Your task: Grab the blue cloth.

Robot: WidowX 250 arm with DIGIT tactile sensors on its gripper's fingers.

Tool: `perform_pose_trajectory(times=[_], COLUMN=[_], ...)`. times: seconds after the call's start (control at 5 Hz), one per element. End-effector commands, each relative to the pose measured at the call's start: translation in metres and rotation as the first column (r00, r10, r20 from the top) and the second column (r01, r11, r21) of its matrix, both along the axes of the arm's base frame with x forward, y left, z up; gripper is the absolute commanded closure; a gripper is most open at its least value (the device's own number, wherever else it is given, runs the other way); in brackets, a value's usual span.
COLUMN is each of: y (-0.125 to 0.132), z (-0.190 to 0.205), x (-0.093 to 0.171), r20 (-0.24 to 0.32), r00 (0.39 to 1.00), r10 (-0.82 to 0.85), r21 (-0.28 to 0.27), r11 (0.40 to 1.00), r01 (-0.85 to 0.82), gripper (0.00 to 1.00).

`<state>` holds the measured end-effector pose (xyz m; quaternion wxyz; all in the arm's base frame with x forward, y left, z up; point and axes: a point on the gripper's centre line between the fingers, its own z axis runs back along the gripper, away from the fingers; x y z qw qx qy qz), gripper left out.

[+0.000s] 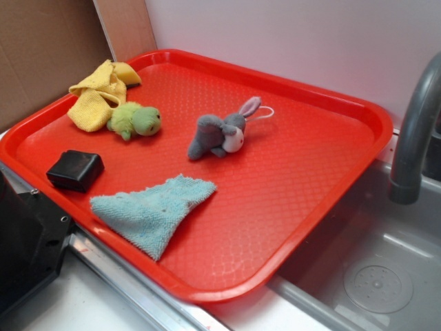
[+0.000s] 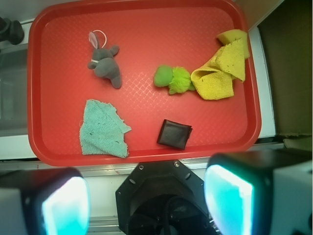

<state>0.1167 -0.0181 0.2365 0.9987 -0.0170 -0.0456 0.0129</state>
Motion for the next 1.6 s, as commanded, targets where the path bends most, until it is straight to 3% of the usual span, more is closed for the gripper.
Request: perform_pose_trajectory(times=[0.0,0.2,0.4,0.6,0.8,1.0,1.2,1.4], y=[0.000,-0.043,-0.071,-0.089,-0.092,-0.064,-0.070,-0.070], z=[0.000,-0.043,-0.065,-0.087,-0.116,-0.142,-0.136,-0.136], x=[0.000,0.013,0.019,0.022,0.023,0.026,0.025,0.025], r20=[0.000,-0.077,-0.096,-0.090,-0.148,-0.170,-0.177,-0.177], r00=[1.000,0.966,0.901,0.827,0.763,0.755,0.709,0.709], r10=[0.000,-0.247,-0.423,-0.555,-0.629,-0.634,-0.683,-0.683], r21=[0.000,-0.060,-0.088,-0.065,-0.013,0.045,0.075,0.075], r11=[1.000,0.968,0.905,0.832,0.773,0.760,0.709,0.709], r01=[0.000,0.242,0.416,0.551,0.634,0.648,0.702,0.702], gripper=[0.00,0.00,0.00,0.00,0.00,0.00,0.00,0.00])
